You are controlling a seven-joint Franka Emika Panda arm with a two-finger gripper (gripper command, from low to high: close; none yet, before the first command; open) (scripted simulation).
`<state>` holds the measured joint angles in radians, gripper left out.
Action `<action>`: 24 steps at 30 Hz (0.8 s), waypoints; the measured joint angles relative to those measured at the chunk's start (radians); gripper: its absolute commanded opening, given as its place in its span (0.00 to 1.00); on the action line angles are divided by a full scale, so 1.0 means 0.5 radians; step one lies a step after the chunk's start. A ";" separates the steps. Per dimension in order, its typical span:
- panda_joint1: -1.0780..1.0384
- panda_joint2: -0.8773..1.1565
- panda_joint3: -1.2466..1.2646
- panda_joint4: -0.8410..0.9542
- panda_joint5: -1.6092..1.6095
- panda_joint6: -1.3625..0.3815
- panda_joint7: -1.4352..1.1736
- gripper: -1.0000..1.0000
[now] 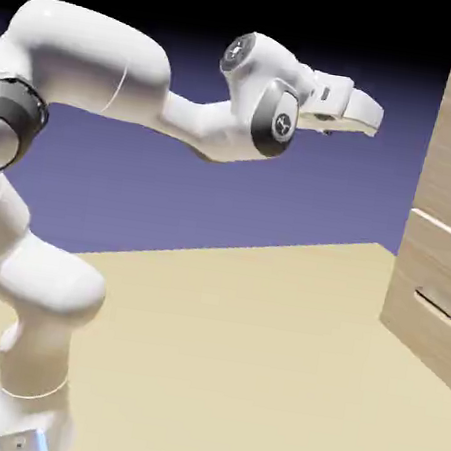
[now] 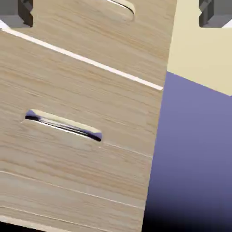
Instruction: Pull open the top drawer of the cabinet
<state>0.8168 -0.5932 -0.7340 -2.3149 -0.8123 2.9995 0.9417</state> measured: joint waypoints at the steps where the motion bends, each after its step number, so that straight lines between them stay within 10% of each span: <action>1: 0.072 -0.002 -0.066 0.045 -0.073 -0.003 0.018 0.50; 24: 1.740 -0.050 -1.587 1.070 -1.756 -0.081 0.434 0.50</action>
<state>1.6866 -0.6183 -1.5273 -1.7797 -1.6901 2.9590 1.1585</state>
